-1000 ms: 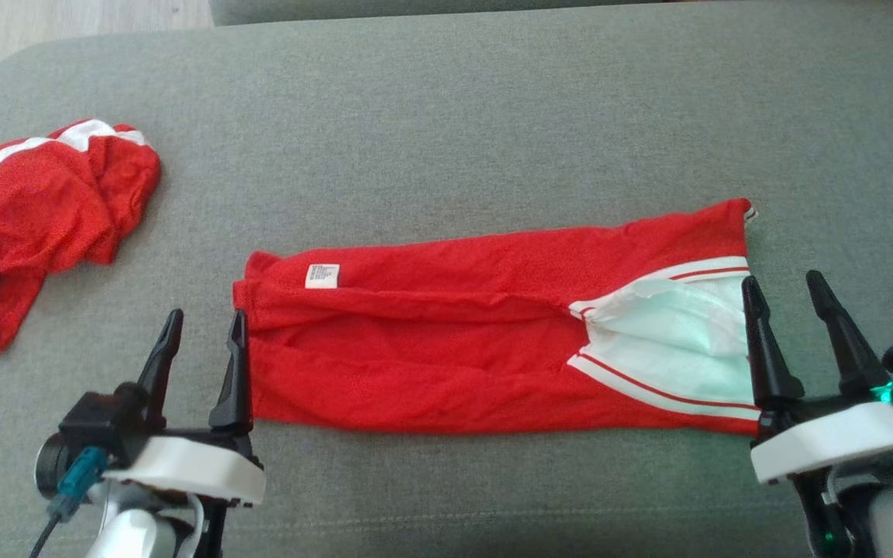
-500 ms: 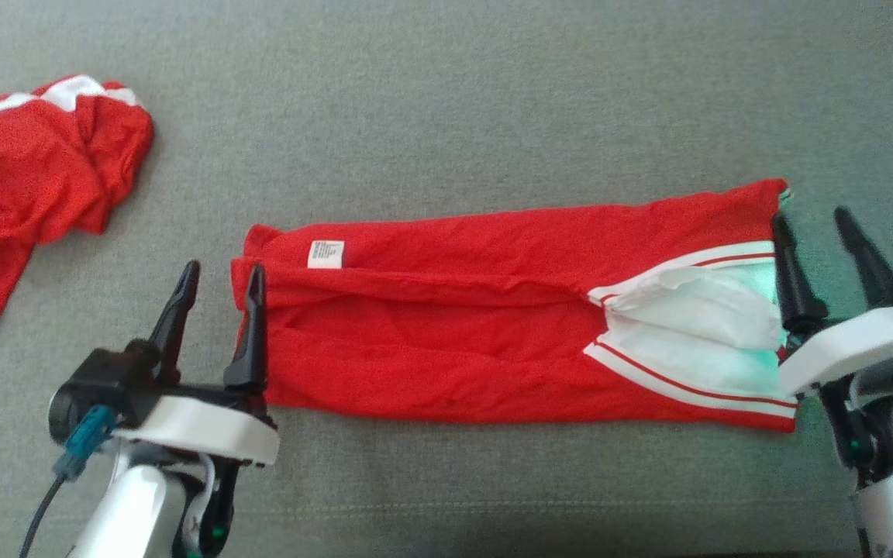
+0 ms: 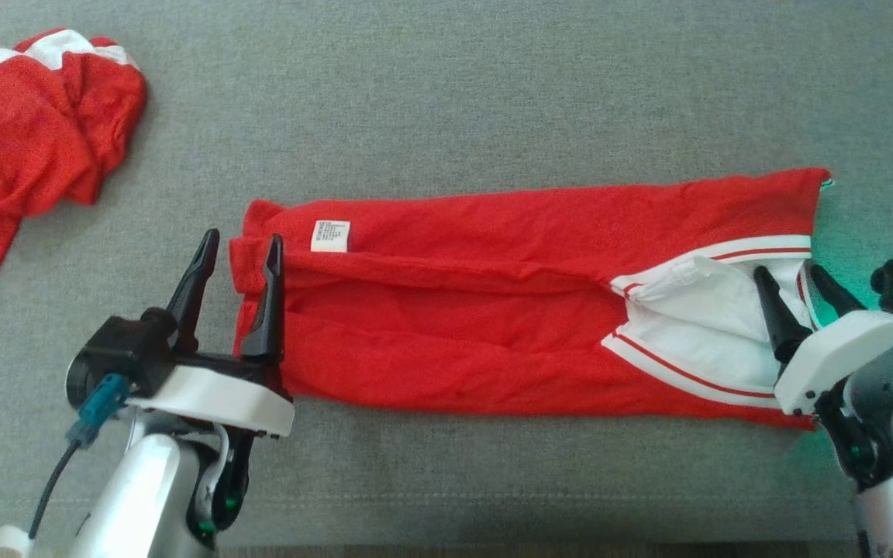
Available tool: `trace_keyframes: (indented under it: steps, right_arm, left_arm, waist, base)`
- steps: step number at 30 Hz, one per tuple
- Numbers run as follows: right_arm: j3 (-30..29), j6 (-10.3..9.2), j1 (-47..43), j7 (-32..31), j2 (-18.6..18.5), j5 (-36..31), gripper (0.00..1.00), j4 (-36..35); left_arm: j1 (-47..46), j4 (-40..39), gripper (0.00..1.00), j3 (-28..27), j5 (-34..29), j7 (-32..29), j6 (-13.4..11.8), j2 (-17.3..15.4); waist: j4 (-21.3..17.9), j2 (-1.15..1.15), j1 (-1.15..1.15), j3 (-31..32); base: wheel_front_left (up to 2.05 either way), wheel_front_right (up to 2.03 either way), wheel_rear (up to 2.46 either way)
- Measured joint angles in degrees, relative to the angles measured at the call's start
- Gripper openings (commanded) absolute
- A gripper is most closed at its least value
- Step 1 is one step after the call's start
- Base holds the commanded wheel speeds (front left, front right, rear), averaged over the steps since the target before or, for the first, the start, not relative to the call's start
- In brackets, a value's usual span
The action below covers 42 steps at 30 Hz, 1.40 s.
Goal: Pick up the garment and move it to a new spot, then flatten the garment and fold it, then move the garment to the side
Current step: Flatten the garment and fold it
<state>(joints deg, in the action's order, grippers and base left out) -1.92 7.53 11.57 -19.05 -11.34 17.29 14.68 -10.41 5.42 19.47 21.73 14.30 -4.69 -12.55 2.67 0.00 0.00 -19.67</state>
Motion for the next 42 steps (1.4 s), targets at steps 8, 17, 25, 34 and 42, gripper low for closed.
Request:
trace_keyframes:
  steps: [8, 17, 25, 34, 42]
  right_arm:
    - [-0.4, 0.00, -1.5, -3.2, 1.7, 0.9, 0.00, -3.2]
    - [-3.5, 0.00, -3.1, -2.0, 1.4, 1.0, 0.00, -5.1]
    - [-11.3, 0.00, -3.3, -1.9, -1.5, 1.1, 0.00, -6.0]
    - [-7.2, 0.00, -4.8, -3.9, -1.7, 0.9, 0.00, -15.9]
    - [6.3, 0.00, -3.2, -8.1, 1.6, 0.6, 0.00, -24.4]
  left_arm:
    - [-0.3, 0.2, 1.00, -1.6, -1.0, 0.0, 0.3, 0.4]
    - [-0.3, 0.2, 1.00, -3.2, -1.5, 0.0, 1.2, 1.3]
    - [-0.2, 0.2, 1.00, -3.9, -2.4, 0.0, 1.7, 2.1]
    - [2.2, 0.2, 1.00, -5.6, -2.6, 0.2, 1.8, 2.5]
    - [3.0, 0.5, 1.00, -5.5, -2.6, 0.2, 2.7, 2.9]
  waist:
    - [-0.3, 0.00, 0.00, 0.2]
    - [-1.2, 0.00, 0.00, 1.1]
    - [-1.6, 0.00, 0.00, 2.1]
    - [-2.8, 0.00, 0.00, 4.3]
    - [-3.6, 0.00, 0.00, 7.3]
  base:
    - [0.00, 0.00, 0.00]
    - [0.00, 0.00, 0.00]
    - [0.00, 0.00, 0.00]
    - [0.00, 0.00, 0.00]
    - [0.00, 0.00, 0.00]
